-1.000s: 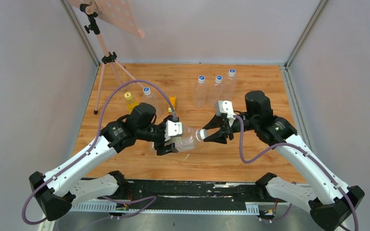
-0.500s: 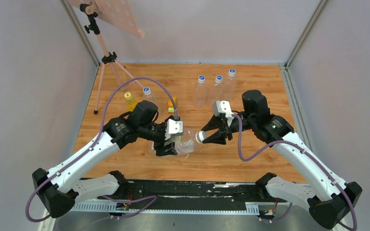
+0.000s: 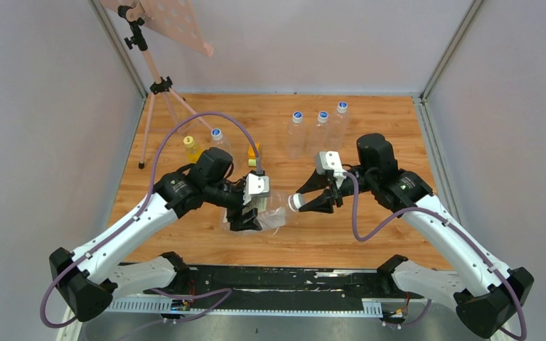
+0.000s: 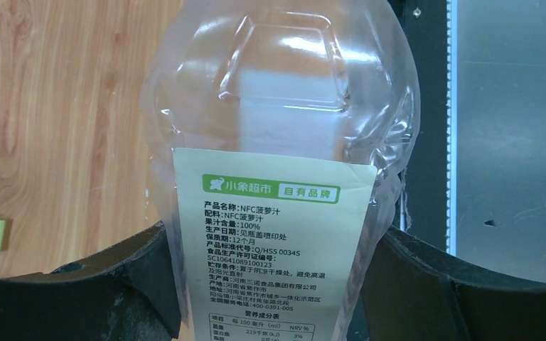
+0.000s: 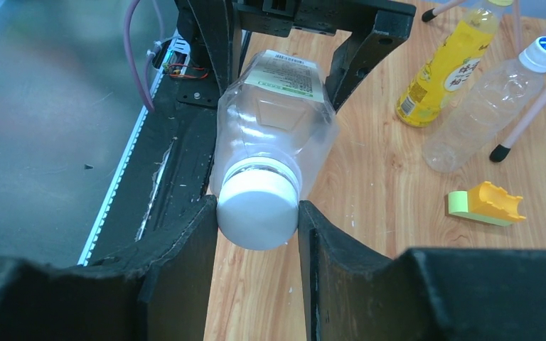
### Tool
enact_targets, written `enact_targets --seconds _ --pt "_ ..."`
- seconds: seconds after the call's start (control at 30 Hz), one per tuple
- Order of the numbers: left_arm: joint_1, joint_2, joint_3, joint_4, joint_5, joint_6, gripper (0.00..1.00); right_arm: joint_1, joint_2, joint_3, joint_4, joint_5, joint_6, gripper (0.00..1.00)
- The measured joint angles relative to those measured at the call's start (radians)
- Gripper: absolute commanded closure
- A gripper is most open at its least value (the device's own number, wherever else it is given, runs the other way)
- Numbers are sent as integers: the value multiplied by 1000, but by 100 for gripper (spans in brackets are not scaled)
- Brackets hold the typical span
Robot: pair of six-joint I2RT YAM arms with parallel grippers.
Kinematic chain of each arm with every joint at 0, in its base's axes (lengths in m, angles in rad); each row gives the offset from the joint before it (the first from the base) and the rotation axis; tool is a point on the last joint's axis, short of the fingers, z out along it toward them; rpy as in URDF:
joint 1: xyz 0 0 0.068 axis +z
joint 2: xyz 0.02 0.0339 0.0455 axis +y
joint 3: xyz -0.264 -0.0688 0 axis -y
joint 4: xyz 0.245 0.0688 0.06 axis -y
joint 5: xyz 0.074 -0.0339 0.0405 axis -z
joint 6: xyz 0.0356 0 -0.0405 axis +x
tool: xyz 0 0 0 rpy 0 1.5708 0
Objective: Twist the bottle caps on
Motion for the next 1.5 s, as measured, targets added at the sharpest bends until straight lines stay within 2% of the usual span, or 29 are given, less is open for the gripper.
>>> enact_targets --seconds 0.27,0.5,0.87,1.27,1.37,1.5 --pt "20 10 -37 55 69 -79 100 0 0 -3 11 10 -24 71" --pt "27 34 -37 56 104 -90 100 -3 16 0 10 -14 -30 71" --pt "33 18 -54 65 59 -98 100 -8 102 53 -13 -24 -19 72" --pt "33 16 -56 76 -5 -92 100 -7 193 151 -135 21 -19 75" --pt "33 5 -73 117 -36 -105 100 -8 206 170 -139 49 12 74" --pt "26 -61 -184 278 -83 -150 100 -7 212 173 -114 93 94 73"
